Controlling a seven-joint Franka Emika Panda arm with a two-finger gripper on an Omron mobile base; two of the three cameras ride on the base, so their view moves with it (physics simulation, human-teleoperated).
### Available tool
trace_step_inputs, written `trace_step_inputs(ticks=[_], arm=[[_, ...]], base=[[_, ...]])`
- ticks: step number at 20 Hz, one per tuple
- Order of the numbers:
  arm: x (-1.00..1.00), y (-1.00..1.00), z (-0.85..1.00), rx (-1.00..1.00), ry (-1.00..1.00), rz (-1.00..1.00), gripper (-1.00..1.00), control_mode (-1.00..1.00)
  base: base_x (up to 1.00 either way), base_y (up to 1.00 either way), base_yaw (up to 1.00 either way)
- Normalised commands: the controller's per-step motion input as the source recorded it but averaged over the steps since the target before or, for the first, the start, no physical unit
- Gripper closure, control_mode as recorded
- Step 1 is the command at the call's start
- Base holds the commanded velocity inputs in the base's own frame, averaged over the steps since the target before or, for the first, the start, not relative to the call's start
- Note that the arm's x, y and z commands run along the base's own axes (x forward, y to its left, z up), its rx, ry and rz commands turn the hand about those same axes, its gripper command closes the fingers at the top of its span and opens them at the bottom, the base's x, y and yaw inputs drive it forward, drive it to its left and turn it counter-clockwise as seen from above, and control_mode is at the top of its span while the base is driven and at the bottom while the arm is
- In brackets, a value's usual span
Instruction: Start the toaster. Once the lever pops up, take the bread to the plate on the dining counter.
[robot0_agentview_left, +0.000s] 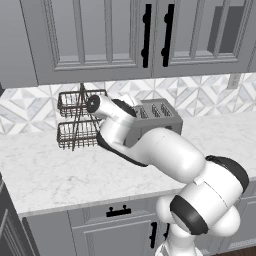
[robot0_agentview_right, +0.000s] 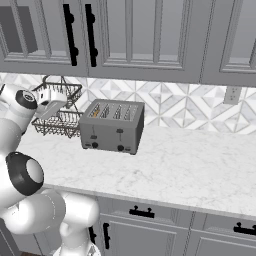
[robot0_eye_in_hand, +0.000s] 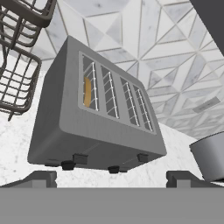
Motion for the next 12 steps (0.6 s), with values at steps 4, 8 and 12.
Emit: trace_step_inputs(ticks=[4,8,12], arm=[[0.00,0.00,0.00,0.00,0.00,0.00,-1.00,-1.00],[0.00,0.00,0.00,0.00,0.00,0.00,-1.00,-1.00],[0.00,0.00,0.00,0.00,0.00,0.00,-1.00,-1.00]], base=[[0.00,0.00,0.00],[0.00,0.00,0.00],[0.00,0.00,0.00]])
